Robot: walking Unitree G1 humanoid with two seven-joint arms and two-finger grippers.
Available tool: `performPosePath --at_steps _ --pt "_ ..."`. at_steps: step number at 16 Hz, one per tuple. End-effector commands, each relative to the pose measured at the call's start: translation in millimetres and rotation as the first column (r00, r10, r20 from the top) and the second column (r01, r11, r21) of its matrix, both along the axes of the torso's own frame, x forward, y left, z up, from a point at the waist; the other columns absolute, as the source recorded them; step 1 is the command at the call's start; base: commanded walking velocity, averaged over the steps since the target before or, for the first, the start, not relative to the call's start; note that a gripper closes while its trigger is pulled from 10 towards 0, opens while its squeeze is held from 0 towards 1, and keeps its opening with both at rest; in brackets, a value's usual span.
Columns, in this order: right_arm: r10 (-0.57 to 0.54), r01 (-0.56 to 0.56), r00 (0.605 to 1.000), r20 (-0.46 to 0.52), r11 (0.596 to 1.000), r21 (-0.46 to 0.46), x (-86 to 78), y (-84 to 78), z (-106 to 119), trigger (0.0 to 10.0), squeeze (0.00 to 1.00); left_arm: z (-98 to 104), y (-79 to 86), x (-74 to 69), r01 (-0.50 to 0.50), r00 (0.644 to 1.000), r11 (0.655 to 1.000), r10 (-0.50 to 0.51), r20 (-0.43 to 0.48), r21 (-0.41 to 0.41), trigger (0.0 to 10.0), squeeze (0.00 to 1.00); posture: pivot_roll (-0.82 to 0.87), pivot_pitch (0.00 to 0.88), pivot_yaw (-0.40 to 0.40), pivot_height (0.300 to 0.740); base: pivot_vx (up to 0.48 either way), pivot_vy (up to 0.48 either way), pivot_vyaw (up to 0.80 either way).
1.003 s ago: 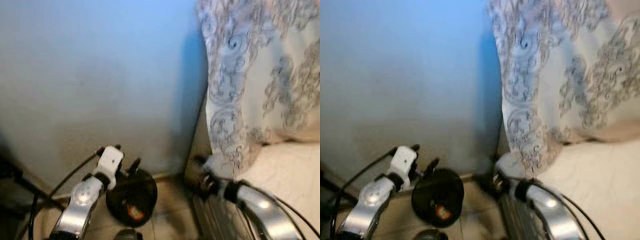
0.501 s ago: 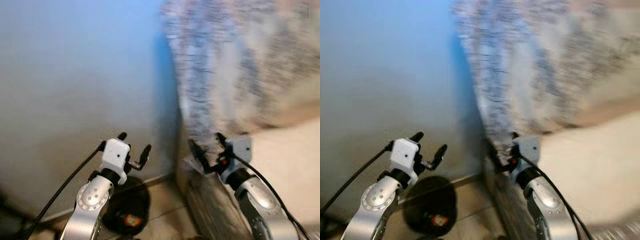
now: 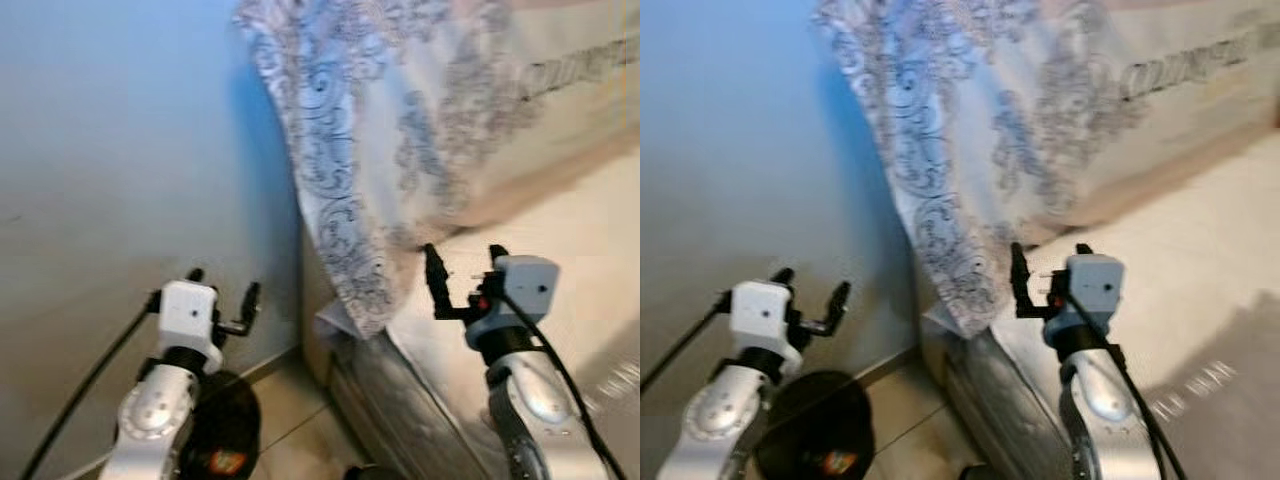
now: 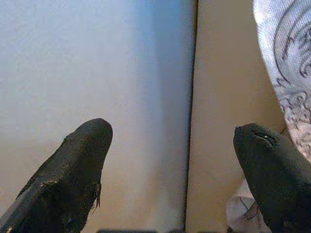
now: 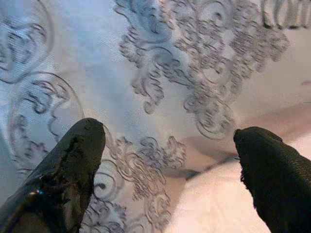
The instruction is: Clean up the room
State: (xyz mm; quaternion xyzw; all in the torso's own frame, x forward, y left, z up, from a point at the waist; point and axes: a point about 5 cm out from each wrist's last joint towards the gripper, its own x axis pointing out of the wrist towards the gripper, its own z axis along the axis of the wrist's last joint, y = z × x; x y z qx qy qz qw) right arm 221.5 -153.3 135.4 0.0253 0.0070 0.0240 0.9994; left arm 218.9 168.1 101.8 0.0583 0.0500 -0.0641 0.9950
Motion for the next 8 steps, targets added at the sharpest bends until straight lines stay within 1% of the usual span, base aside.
performPosePath --at_steps 1,3,4,5,6,7,8 --pt "-0.035 0.034 0.998 -0.057 0.999 -0.020 -5.0 -3.6 -9.6 10.0 0.00 6.8 3.4 1.0 -0.018 1.000 1.000 0.018 0.006 0.002 10.0 0.00 0.02 0.000 0.002 0.740 0.000 0.000 -0.77" --pt "-0.053 0.051 0.995 -0.080 0.998 -0.026 -9.3 -6.3 -14.0 10.0 0.00 7.1 2.8 2.6 -0.016 1.000 1.000 0.016 0.001 0.004 10.0 0.00 0.02 0.000 0.011 0.740 0.000 0.000 -0.77" --pt "-0.085 0.082 0.992 -0.096 0.996 -0.040 -8.4 -13.0 -16.5 10.0 0.00 7.4 -6.9 2.2 0.021 1.000 1.000 -0.021 -0.004 -0.003 10.0 0.00 0.02 0.000 0.001 0.740 0.000 0.000 -0.78" --pt "-0.093 0.090 0.991 -0.094 0.995 -0.037 -6.5 -14.6 -16.0 10.0 0.00 6.8 -10.7 1.6 0.031 0.999 0.999 -0.031 -0.007 -0.006 10.0 0.00 0.02 0.000 0.000 0.740 0.000 0.000 -0.79" --pt "-0.113 0.111 0.990 -0.081 0.994 -0.025 -1.6 -19.5 -12.3 10.0 0.00 6.1 -20.2 1.6 0.052 0.999 0.999 -0.052 -0.013 -0.013 10.0 0.00 0.01 0.000 0.017 0.740 0.000 0.000 -0.78" --pt "-0.129 0.127 0.990 -0.060 0.991 -0.028 2.0 -18.2 -7.5 10.0 0.00 5.2 -23.3 5.0 0.070 0.997 0.997 -0.071 -0.018 -0.026 10.0 0.00 -0.01 0.000 0.020 0.740 0.000 0.000 -0.78" --pt "-0.153 0.153 0.987 -0.046 0.988 -0.007 2.8 -18.9 -3.6 10.0 0.00 5.0 -26.7 7.8 0.103 0.994 0.995 -0.104 -0.021 -0.005 10.0 0.00 -0.02 0.011 0.025 0.740 0.000 0.000 -0.78"
